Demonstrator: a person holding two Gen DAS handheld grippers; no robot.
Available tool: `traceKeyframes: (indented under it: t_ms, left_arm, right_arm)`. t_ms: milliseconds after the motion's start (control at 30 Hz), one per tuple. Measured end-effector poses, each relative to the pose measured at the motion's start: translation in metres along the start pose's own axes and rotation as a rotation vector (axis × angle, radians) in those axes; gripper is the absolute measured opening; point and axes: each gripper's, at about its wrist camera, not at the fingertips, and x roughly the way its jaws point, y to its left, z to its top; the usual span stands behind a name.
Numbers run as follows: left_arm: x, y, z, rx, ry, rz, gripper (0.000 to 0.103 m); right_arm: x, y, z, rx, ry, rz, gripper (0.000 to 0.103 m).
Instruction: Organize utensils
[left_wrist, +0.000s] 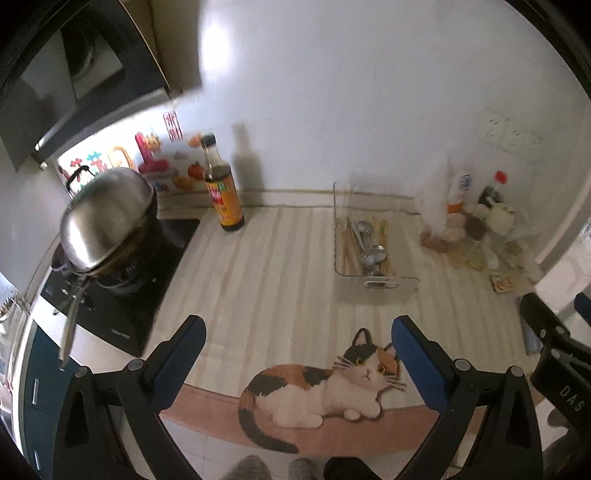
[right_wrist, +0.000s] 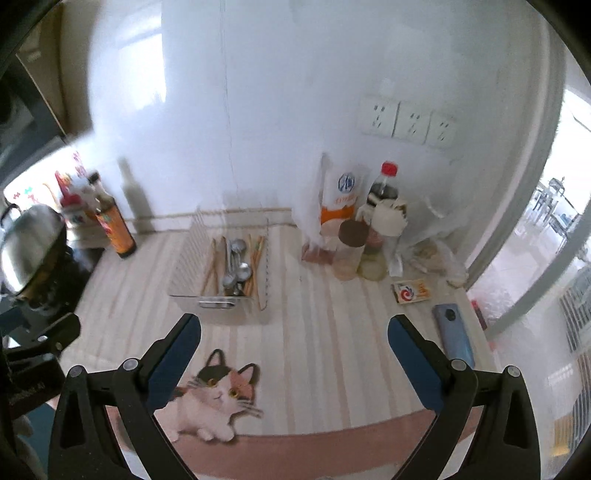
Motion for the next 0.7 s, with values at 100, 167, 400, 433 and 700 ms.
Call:
traceKeyframes:
  t_ms: [100,167,400,433,700]
  left_arm:
    - [-0.032,0.007,-0.008,0.025,-0.040,-0.020,0.103]
    - [-0.050,0.011,-0.013,0.033,-0.061,-0.034,0.103]
    - [-0.081,0.021,-0.027,0.034,-0.080,-0.060,0.103]
    - [-0.084,0.022,-0.028,0.032,-0.082,-0.059,0.103]
    - [-0.098,0.020,-0.026,0.019,-0.108,-0.036,0.103]
  right_arm:
    - [-0.040,0.004,-0.006,0.008,-0.046,-0.018,0.103]
    - [-0.060,0.006,-0.011,0.017,-0.064,-0.027,0.103]
    - [-0.113,0.005,-0.025,0.045,-0.104,-0.051,0.103]
    - [-0.119,0.005,-0.027,0.044,-0.112,-0.057,0.103]
    - [-0.133,0.004,-0.027,0.041,-0.125,-0.063,0.103]
